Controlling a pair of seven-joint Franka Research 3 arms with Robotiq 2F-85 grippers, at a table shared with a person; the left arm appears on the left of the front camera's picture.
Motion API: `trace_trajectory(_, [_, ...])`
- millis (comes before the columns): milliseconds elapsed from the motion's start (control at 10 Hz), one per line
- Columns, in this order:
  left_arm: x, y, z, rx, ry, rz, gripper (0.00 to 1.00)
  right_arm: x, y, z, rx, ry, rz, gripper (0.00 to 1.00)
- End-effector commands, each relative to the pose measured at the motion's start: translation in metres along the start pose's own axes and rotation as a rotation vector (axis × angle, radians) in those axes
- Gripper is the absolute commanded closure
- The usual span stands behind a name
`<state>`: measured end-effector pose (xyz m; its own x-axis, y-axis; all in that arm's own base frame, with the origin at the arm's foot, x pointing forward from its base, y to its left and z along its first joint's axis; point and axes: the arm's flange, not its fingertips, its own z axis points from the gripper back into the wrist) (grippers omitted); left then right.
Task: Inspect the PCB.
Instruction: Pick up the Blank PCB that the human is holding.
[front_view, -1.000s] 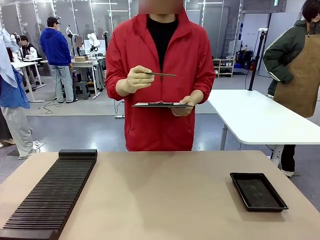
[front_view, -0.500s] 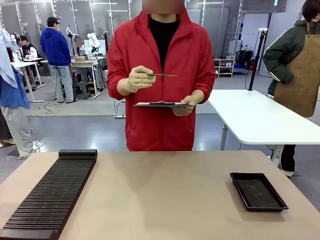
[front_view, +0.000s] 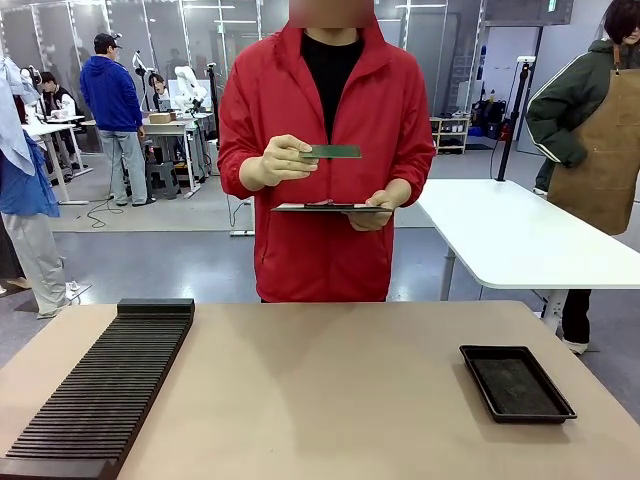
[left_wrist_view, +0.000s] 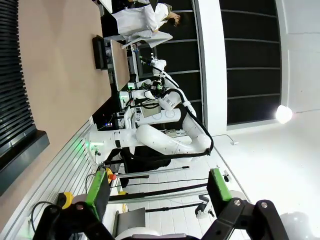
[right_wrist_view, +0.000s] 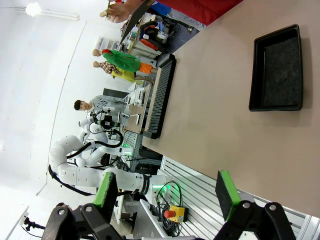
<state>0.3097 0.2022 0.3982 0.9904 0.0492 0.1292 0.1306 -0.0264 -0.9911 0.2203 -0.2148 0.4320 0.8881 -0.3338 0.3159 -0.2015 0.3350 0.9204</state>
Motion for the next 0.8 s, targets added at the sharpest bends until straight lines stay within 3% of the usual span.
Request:
trace_trajectory(0, [-0.0008,-0.0017,-0.001,0.001,0.008,0.002,0.0,0.0001,0.0012,0.0013,0.011,-0.007,0.015,0.0])
trace_trajectory(700, [-0.0008,-0.0017,-0.001,0.001,0.008,0.002,0.0,0.0001,0.0012,0.0013,0.011,-0.007,0.015,0.0])
